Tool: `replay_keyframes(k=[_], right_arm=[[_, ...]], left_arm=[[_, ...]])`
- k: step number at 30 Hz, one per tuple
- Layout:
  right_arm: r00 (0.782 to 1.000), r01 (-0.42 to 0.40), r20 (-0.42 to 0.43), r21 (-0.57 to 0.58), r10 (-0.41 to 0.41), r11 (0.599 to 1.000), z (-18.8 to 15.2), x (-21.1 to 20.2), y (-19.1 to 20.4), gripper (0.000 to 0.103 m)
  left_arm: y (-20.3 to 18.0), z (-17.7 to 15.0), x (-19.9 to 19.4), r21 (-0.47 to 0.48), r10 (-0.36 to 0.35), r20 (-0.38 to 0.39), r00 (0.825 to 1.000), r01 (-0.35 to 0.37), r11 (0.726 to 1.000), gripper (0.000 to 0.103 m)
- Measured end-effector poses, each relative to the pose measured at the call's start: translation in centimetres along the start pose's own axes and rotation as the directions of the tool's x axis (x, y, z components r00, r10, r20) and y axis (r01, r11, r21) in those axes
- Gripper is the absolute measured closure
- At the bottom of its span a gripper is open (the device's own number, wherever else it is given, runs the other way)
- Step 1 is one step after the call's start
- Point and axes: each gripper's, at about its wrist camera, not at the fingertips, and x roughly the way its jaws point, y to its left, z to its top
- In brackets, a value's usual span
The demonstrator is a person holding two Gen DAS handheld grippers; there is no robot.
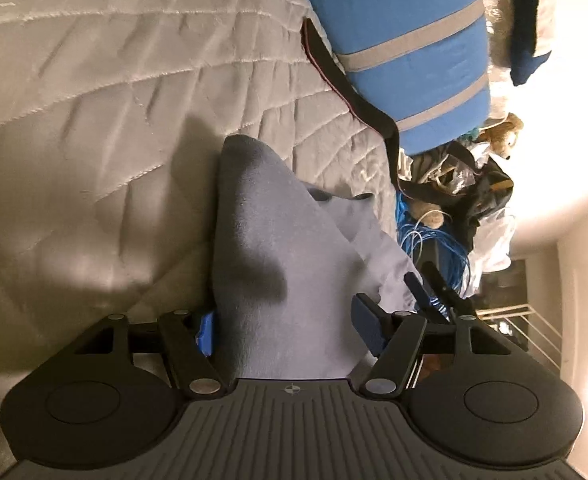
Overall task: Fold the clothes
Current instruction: 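Grasp the sweatpants corner with the left gripper and lift it, then fold the held corner over with the left gripper and release it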
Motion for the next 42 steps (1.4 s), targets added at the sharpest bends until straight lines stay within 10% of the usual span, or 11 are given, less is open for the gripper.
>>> replay_keyframes(k=[3, 11, 16, 20, 26, 31, 37, 42], right_arm=[[1.000, -0.010, -0.015, 0.037, 0.010, 0.999, 0.2, 0.3, -0.7, 0.024], [0.998, -0.023, -0.054, 0.068, 0.026, 0.997, 0.0, 0.7, -1.1, 0.024], [0.995, -0.064, -0.072, -0.019, 0.063, 0.998, -0.4, 0.5, 0.3, 0.024], [0.991, -0.109, -0.089, -0.094, 0.101, 0.990, -1.1, 0.2, 1.7, 0.024], [0.981, -0.183, -0.105, -0.228, 0.163, 0.956, -2.2, -0.6, 4.3, 0.023], [0.972, -0.232, -0.101, -0.315, 0.211, 0.920, -2.8, -1.7, 5.8, 0.022], [0.974, -0.218, -0.012, -0.339, 0.227, 0.915, -2.4, -3.3, 5.8, 0.021], [0.981, -0.160, 0.068, -0.243, 0.181, 0.957, -1.1, -3.9, 3.8, 0.020]], left_arm=[[0.7, -0.1, 0.3, -0.052, 0.027, -0.001, 1.000, -0.027, 0.998, 0.088], [-2.8, 0.1, -2.6, 0.046, 0.164, 0.084, 0.983, -0.169, 0.985, 0.092], [-3.8, 1.4, -9.0, 0.053, 0.289, 0.167, 0.943, -0.302, 0.952, 0.092], [-3.9, 2.4, -16.5, -0.019, 0.455, 0.208, 0.866, -0.461, 0.887, 0.092], [-7.0, 1.4, -25.0, -0.108, 0.673, 0.279, 0.685, -0.674, 0.731, 0.092], [-12.4, 0.4, -24.5, -0.105, 0.715, 0.327, 0.618, -0.728, 0.677, 0.092], [-18.9, -1.2, -20.4, -0.054, 0.691, 0.351, 0.632, -0.723, 0.689, 0.092], [-23.3, -2.7, -16.6, 0.010, 0.630, 0.350, 0.693, -0.675, 0.738, 0.092]])
